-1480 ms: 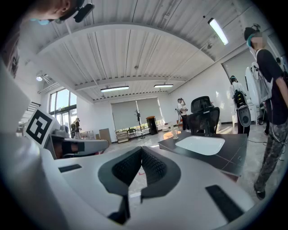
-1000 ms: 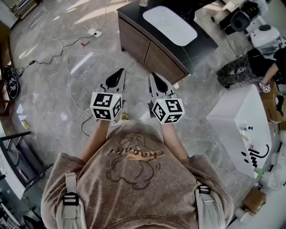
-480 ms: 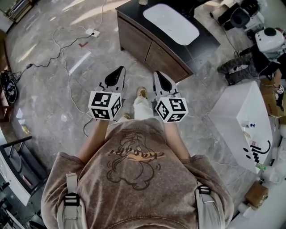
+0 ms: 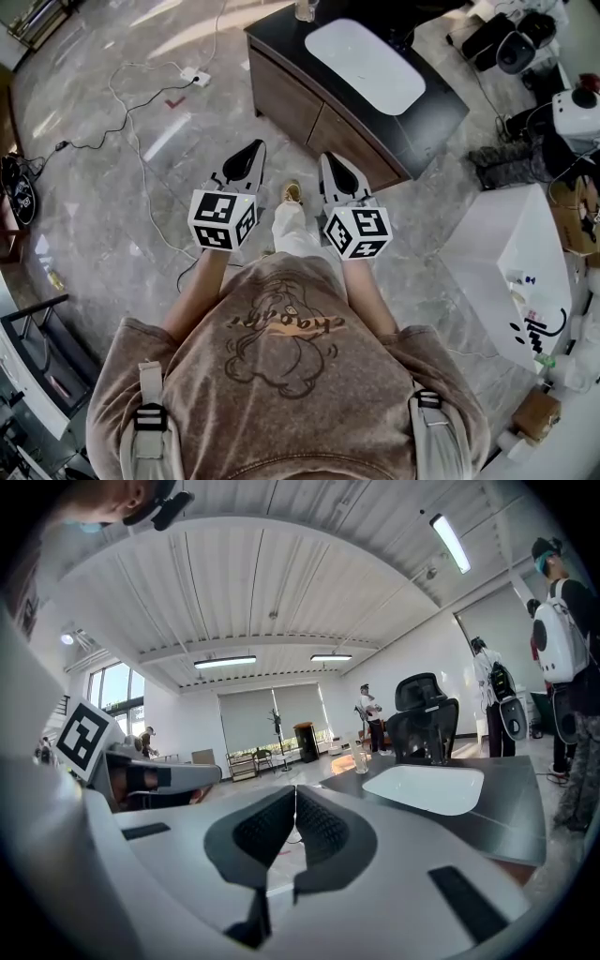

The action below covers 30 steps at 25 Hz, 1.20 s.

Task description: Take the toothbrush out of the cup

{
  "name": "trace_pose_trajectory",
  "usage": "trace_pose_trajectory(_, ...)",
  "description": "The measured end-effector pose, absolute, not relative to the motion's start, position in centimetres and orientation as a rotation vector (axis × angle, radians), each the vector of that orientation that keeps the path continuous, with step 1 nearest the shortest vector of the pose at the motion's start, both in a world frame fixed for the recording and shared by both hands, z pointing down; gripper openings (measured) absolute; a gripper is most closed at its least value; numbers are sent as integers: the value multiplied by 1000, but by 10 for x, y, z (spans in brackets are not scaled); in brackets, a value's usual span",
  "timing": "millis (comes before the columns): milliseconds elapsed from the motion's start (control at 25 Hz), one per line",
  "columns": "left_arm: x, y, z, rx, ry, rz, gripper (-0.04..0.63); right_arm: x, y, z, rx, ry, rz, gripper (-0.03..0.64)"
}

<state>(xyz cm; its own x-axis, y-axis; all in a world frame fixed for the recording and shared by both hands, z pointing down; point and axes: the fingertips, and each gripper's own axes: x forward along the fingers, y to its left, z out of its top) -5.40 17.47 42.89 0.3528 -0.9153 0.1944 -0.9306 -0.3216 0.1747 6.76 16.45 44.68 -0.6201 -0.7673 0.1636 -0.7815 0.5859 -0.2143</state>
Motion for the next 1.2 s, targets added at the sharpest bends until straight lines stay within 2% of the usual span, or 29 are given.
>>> trace_pose_trajectory(1200, -68, -63, 416, 2348, -1624, 86, 17, 48, -74, 428, 1300, -2766, 420, 17)
